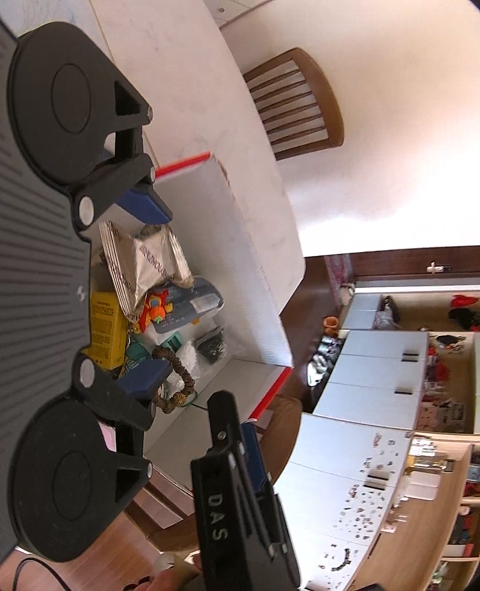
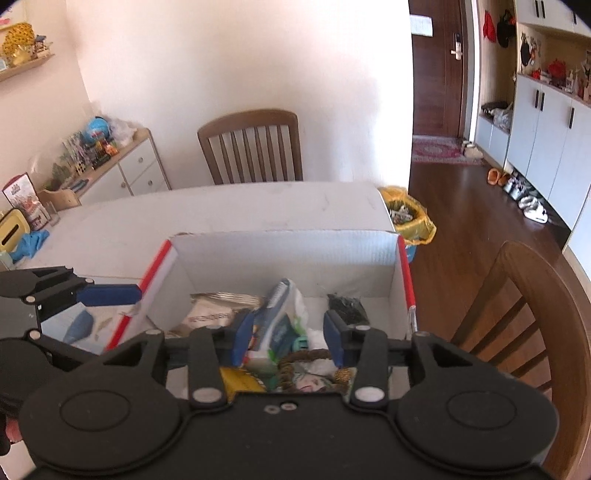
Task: Organize objects
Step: 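Withdraw both open tools up and back from the shoebox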
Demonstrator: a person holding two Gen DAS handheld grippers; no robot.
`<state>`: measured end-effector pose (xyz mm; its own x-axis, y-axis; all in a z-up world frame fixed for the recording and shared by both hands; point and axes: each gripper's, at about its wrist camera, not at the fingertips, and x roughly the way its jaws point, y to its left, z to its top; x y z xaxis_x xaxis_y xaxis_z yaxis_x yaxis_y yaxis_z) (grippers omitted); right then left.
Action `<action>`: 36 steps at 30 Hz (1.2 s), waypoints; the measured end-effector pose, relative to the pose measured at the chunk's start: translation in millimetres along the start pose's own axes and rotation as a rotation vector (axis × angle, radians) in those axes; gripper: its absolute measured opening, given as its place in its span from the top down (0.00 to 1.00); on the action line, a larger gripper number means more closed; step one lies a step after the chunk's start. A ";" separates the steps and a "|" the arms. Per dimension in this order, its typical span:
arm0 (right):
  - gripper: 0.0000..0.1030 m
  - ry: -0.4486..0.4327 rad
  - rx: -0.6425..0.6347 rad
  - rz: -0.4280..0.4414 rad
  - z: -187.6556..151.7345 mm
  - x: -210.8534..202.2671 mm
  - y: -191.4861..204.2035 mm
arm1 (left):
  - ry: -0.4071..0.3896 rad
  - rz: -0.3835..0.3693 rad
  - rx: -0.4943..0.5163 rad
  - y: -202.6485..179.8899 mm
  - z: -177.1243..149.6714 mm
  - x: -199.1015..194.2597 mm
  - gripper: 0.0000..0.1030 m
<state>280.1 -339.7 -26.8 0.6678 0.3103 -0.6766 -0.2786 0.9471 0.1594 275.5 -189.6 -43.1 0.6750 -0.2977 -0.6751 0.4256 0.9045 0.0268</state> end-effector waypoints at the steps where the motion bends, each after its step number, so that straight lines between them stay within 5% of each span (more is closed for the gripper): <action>1: 0.57 -0.009 0.002 0.002 -1.1 -4.0 3.7 | -0.007 0.000 -0.003 2.0 -0.7 -4.1 0.21; 29: 0.03 -0.222 0.068 -0.053 -48.6 -79.2 66.0 | -0.140 -0.008 -0.068 48.9 -31.2 -96.5 0.00; 36: 0.01 -0.267 0.044 -0.050 -60.9 -92.1 88.7 | -0.156 -0.027 -0.099 56.4 -42.0 -109.3 0.00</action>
<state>151.9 -289.2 5.9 0.8399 0.2679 -0.4720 -0.2141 0.9627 0.1654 200.4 -93.2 1.3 0.7528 -0.3593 -0.5515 0.3887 0.9189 -0.0681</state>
